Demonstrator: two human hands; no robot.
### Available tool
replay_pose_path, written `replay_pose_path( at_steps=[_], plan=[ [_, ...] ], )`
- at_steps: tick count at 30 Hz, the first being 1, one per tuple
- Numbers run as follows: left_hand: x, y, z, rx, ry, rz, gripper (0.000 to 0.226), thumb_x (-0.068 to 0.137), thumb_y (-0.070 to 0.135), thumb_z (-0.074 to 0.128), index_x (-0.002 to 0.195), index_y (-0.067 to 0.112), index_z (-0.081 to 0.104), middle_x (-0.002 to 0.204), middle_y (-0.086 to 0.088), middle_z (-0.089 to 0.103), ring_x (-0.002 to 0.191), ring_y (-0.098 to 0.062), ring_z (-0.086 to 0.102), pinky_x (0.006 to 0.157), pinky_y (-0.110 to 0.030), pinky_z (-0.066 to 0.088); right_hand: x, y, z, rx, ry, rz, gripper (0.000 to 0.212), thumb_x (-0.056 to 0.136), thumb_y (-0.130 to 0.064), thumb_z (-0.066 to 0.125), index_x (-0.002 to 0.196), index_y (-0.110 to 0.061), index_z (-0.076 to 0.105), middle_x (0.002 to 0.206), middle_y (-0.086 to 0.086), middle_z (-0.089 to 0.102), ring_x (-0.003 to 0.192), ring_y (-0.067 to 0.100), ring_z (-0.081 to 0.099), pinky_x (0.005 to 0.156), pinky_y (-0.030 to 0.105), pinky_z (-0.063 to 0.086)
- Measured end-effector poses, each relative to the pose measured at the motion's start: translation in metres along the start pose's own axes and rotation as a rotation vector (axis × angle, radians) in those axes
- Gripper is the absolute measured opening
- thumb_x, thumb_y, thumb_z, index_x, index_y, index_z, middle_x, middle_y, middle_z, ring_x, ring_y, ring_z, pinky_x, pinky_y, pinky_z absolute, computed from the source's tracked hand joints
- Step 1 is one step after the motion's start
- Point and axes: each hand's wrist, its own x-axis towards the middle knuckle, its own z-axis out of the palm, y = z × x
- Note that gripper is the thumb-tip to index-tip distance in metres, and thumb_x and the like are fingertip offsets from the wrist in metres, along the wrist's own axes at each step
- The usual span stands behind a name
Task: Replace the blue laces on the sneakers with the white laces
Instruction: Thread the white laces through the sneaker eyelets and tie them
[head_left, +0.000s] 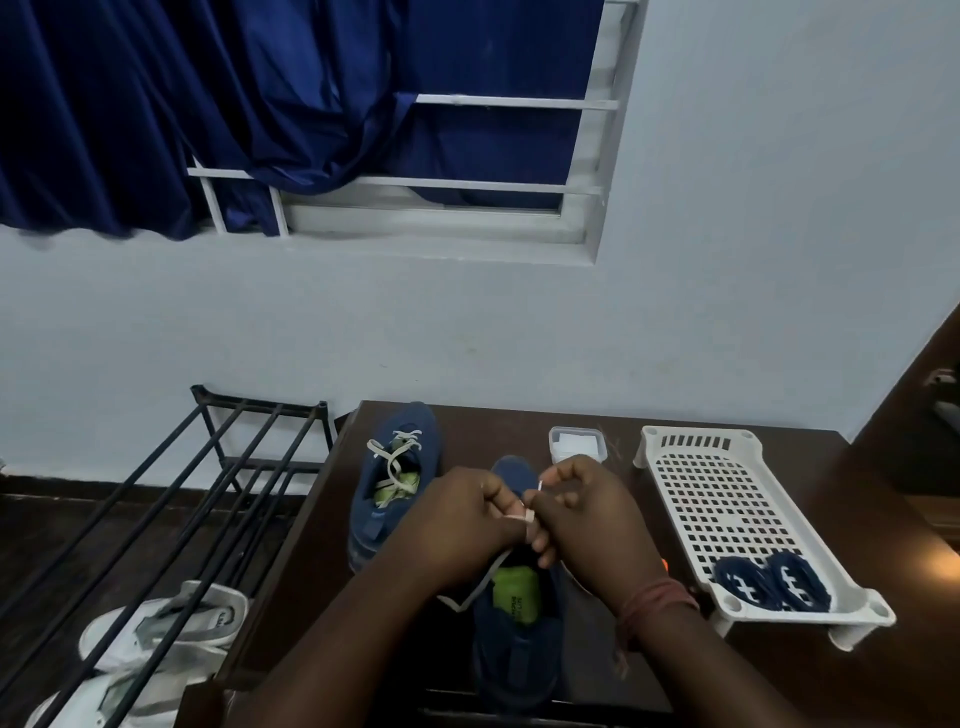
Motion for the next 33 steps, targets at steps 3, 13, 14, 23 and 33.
replay_pose_path(
  at_steps=[3, 13, 14, 23, 33],
  plan=[
    [0.001, -0.001, -0.001, 0.000, 0.069, -0.011, 0.014, 0.073, 0.031, 0.083, 0.075, 0.022, 0.072, 0.068, 0.007, 0.071, 0.058, 0.001, 0.063, 0.058, -0.020, 0.047, -0.001, 0.005, 0.004, -0.029, -0.040, 0.004, 0.007, 0.090, -0.008, 0.061, 0.086, -0.011, 0.065, 0.061, 0.016, 0.068, 0.050, 0.026, 0.062, 0.052, 0.040, 0.057],
    [0.008, -0.006, 0.001, 0.103, 0.149, -0.066, 0.010, 0.082, 0.030, 0.075, 0.078, 0.023, 0.068, 0.071, 0.006, 0.069, 0.068, -0.005, 0.064, 0.061, -0.023, 0.050, -0.010, 0.006, 0.024, -0.071, -0.127, 0.078, 0.011, 0.076, -0.009, 0.075, 0.085, -0.011, 0.068, 0.066, 0.000, 0.069, 0.063, 0.012, 0.065, 0.067, 0.035, 0.057],
    [0.008, -0.005, 0.001, 0.098, 0.141, -0.071, 0.010, 0.083, 0.030, 0.074, 0.079, 0.023, 0.068, 0.072, 0.006, 0.069, 0.069, -0.006, 0.065, 0.062, -0.024, 0.050, -0.011, 0.005, 0.024, -0.095, -0.102, 0.073, 0.015, 0.075, -0.011, 0.077, 0.086, -0.011, 0.067, 0.067, -0.001, 0.068, 0.064, 0.011, 0.064, 0.066, 0.034, 0.056],
    [-0.001, -0.010, 0.005, -0.049, -0.042, -0.205, 0.013, 0.090, 0.023, 0.069, 0.079, 0.017, 0.065, 0.069, 0.003, 0.068, 0.066, -0.013, 0.064, 0.075, -0.040, 0.059, -0.019, 0.009, 0.017, -0.244, -0.176, -0.042, 0.015, 0.082, -0.023, 0.067, 0.091, -0.025, 0.056, 0.071, -0.005, 0.064, 0.061, 0.000, 0.057, 0.064, 0.027, 0.050],
    [0.004, 0.013, 0.004, -0.750, 0.077, -0.096, 0.020, 0.094, 0.021, 0.067, 0.103, 0.003, 0.062, 0.081, -0.017, 0.071, 0.066, -0.030, 0.064, 0.065, -0.041, 0.053, -0.015, 0.009, 0.005, -0.032, -0.336, -0.040, 0.016, 0.078, -0.032, 0.082, 0.080, -0.031, 0.066, 0.071, -0.013, 0.065, 0.071, 0.003, 0.064, 0.076, 0.030, 0.056]
  ],
)
